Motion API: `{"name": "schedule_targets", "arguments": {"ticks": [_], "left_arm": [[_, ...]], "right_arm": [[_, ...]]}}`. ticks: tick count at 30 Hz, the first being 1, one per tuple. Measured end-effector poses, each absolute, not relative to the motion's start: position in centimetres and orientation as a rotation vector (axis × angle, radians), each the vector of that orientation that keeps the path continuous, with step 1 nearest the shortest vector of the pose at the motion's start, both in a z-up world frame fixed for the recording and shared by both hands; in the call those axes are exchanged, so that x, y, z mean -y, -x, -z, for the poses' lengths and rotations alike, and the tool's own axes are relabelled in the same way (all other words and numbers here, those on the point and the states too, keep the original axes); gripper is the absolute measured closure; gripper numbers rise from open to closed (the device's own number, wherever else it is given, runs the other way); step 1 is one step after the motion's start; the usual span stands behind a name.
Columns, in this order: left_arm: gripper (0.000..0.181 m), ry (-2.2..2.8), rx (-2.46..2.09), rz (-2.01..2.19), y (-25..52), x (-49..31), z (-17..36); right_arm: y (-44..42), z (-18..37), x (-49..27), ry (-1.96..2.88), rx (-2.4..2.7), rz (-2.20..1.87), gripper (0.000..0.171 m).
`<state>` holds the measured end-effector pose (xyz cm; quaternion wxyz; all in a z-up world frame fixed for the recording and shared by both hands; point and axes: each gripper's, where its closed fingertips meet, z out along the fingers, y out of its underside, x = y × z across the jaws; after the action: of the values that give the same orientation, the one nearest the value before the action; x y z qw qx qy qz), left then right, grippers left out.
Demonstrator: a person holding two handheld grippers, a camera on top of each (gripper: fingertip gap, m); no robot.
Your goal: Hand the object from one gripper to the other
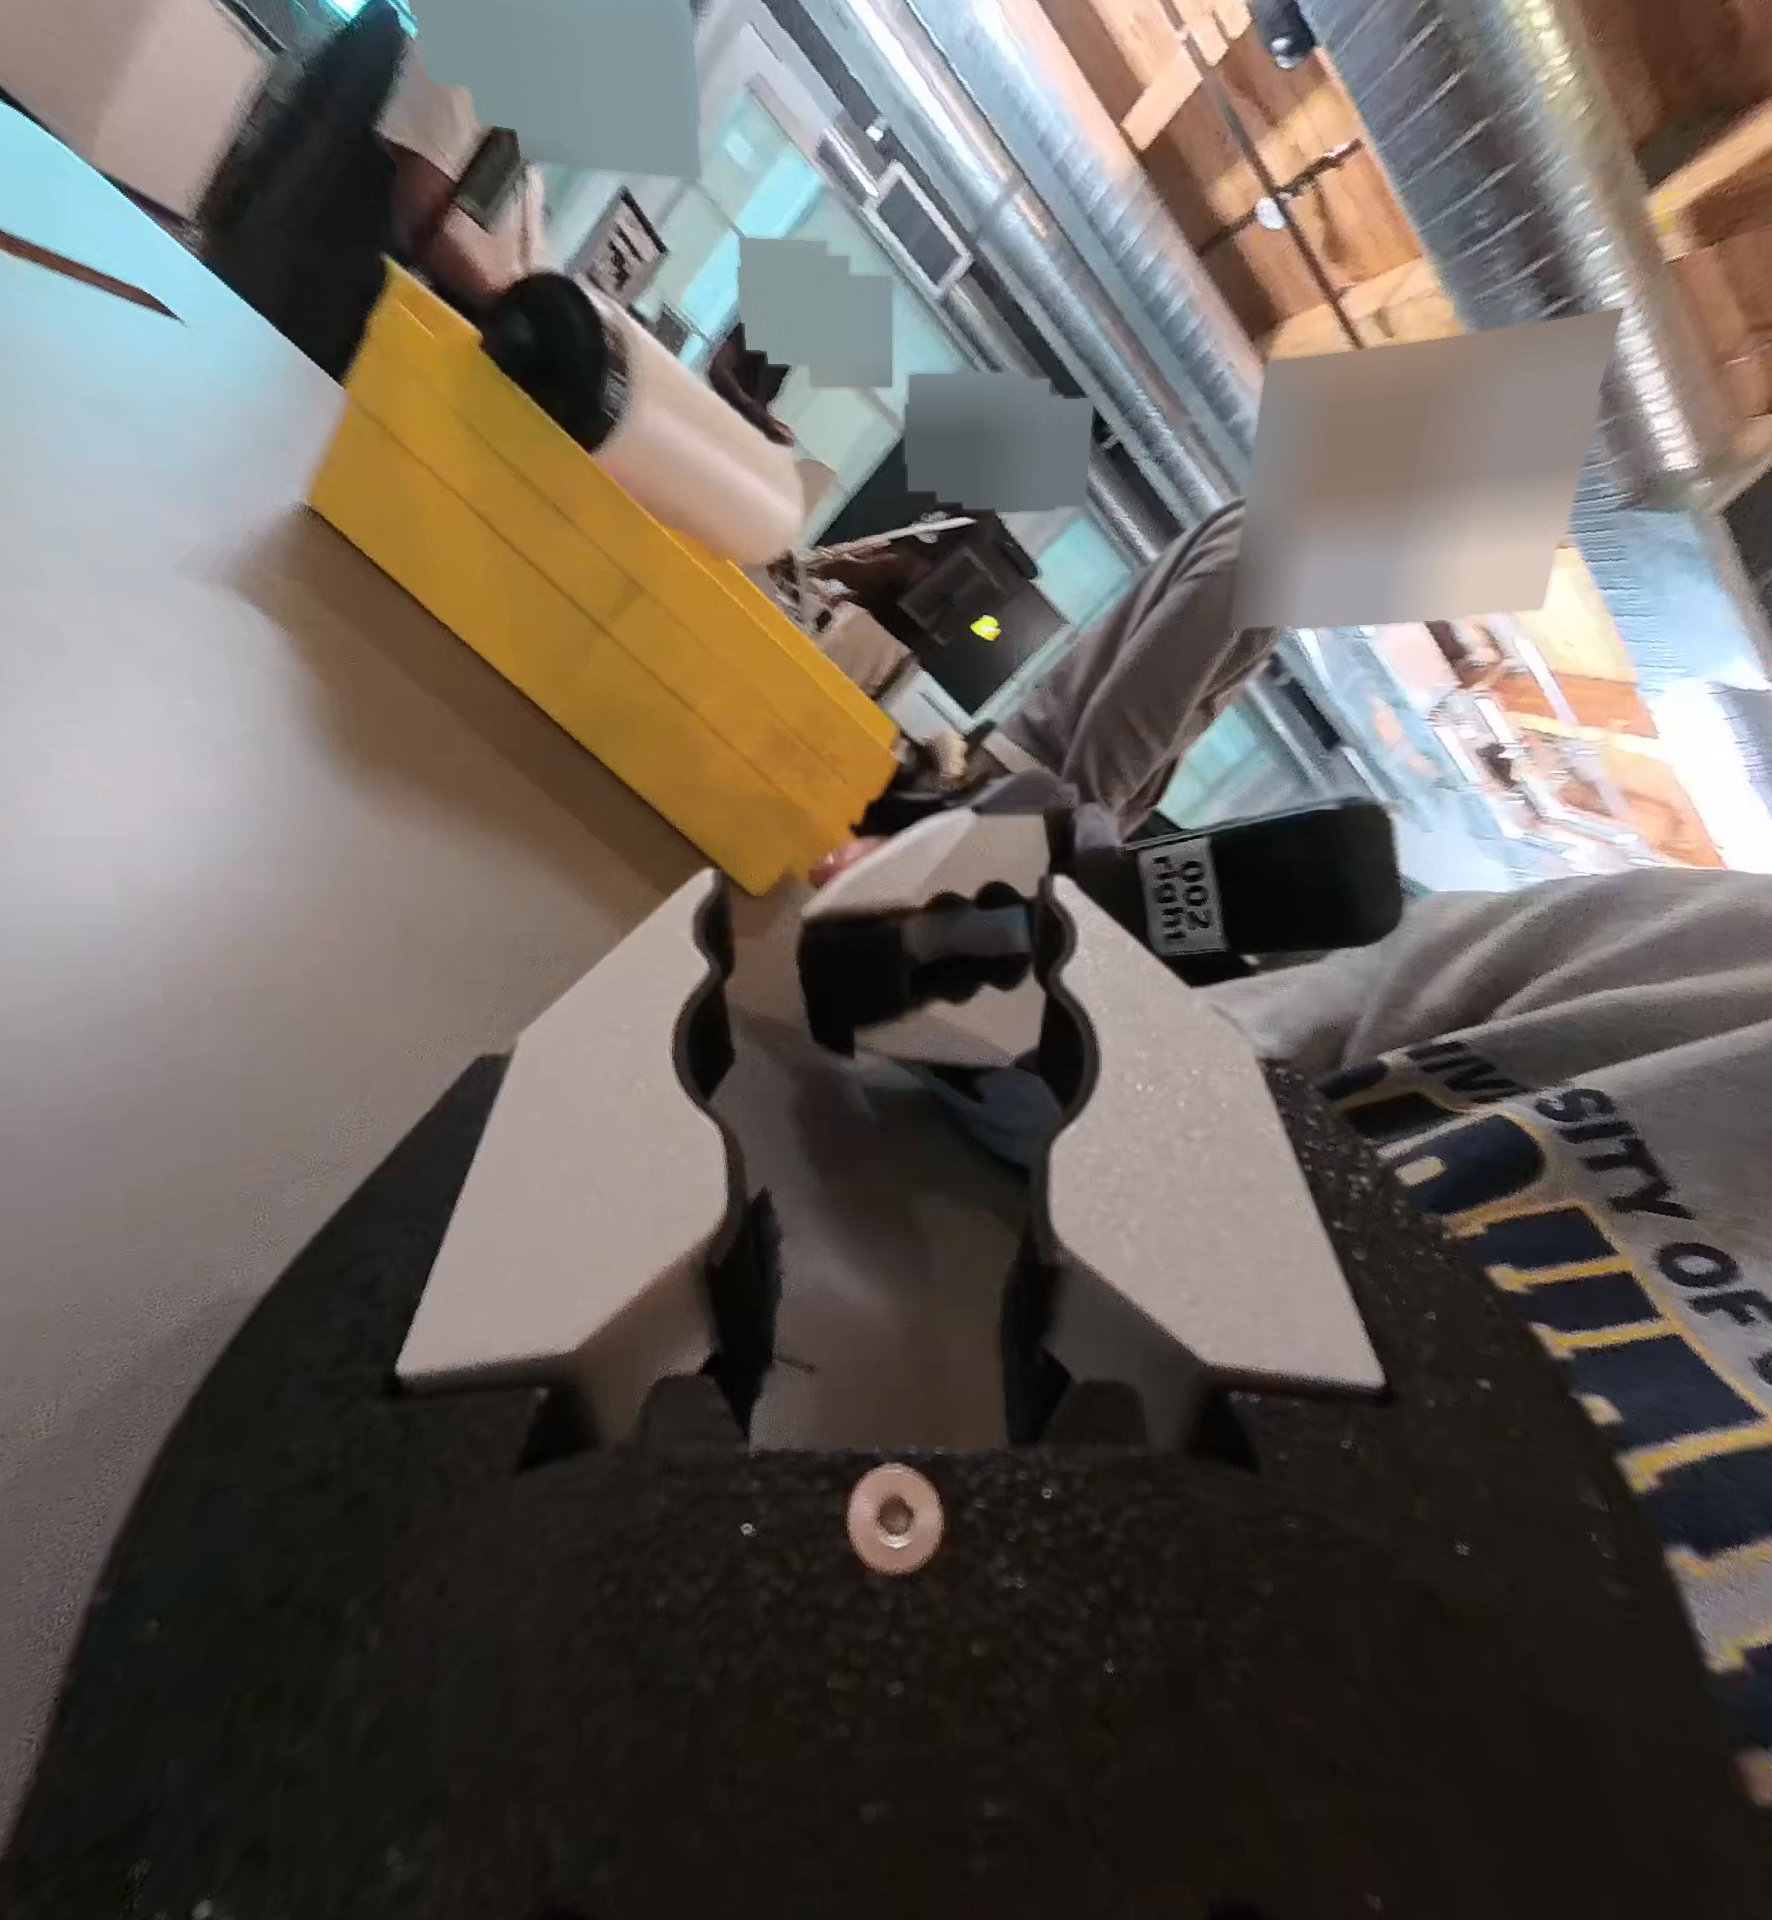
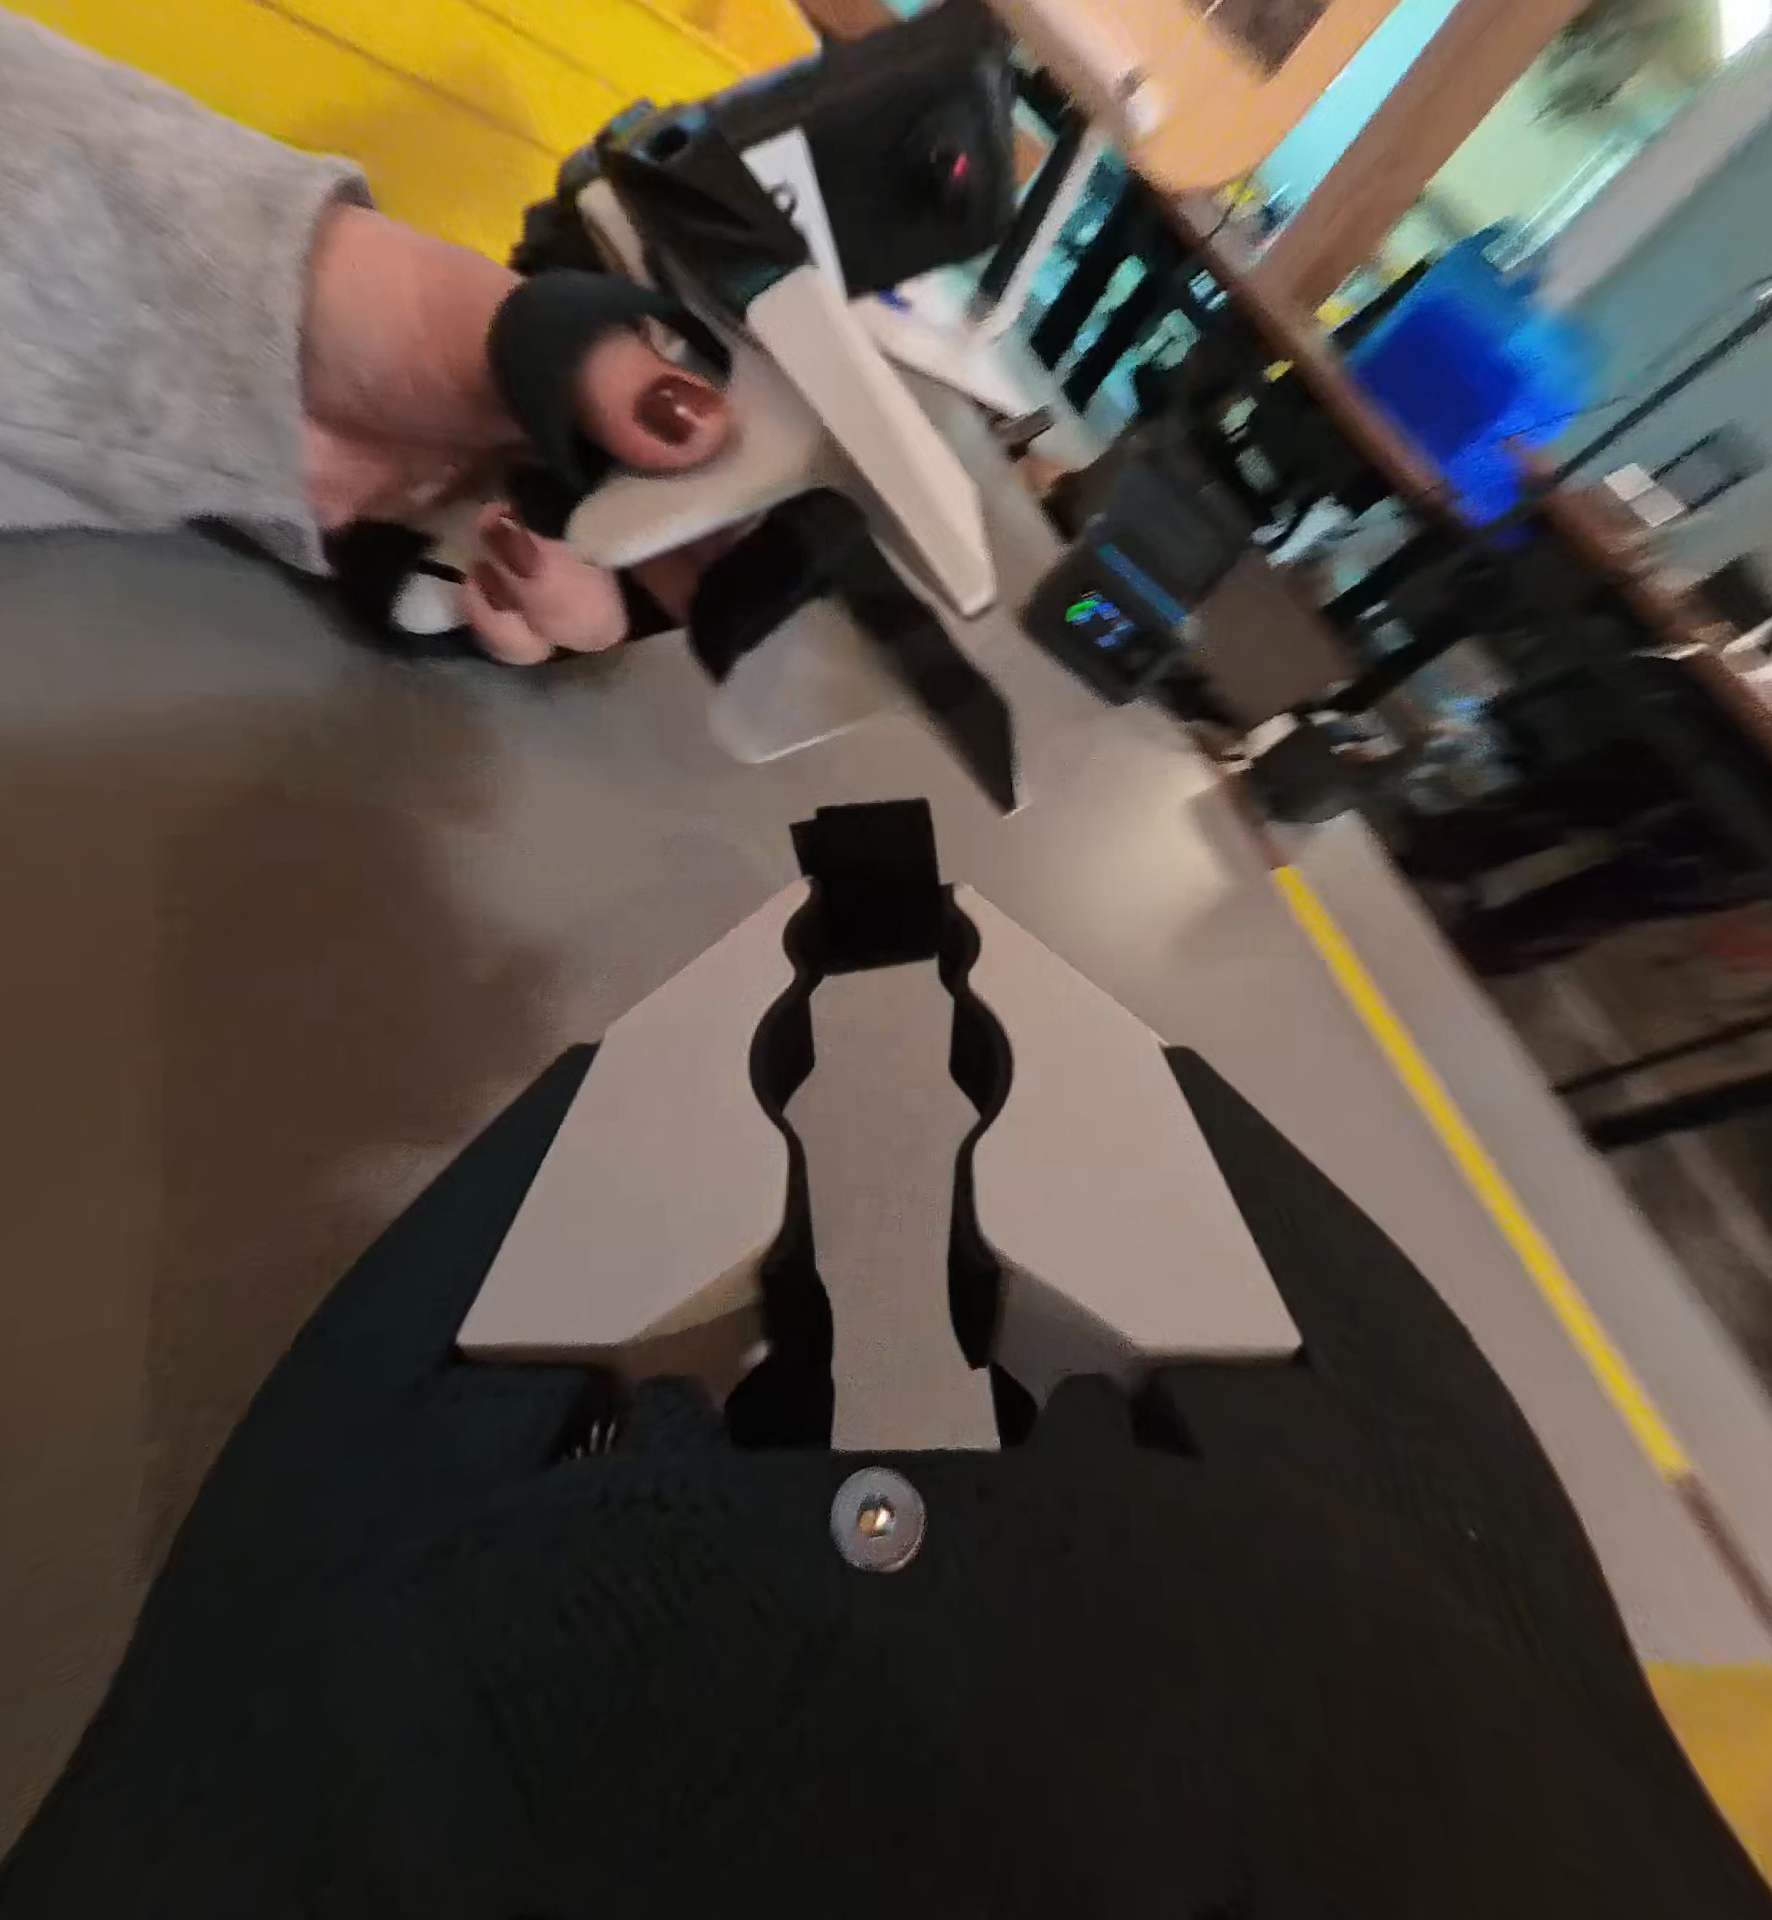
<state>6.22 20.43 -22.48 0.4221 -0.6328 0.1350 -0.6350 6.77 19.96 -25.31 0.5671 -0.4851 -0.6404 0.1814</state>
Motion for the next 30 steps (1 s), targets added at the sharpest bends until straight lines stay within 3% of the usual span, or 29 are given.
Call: {"name": "schedule_targets", "arguments": {"ticks": [8,17,21,24,27,30], "left_arm": [[0.138,1.618,-0.457,1.643,-8.5,-19.1,23.0],[0.165,1.589,-0.623,1.592,-9.6,-17.6,22.9],[0.171,1.437,-0.815,1.254,-9.8,-17.1,21.9],[0.173,1.288,-0.943,1.106,-10.2,-15.8,20.9],[0.173,1.261,-0.971,1.110,-10.5,-15.4,20.9],[0.173,1.261,-0.968,1.149,-10.7,-15.3,21.0]], "right_arm": [[-8.4,23.4,-19.9,0.892,1.454,-0.216,0.151],[-8.2,22.8,-18.4,0.811,1.473,-0.283,0.152],[-8.5,22.1,-18.1,0.924,1.410,-0.508,0.145],[-9.0,21.3,-17.2,1.111,1.343,-0.935,0.134],[-9.5,21.0,-15.7,1.187,1.371,-1.221,0.148],[-9.8,21.0,-15.4,1.179,1.392,-1.235,0.160]]}}
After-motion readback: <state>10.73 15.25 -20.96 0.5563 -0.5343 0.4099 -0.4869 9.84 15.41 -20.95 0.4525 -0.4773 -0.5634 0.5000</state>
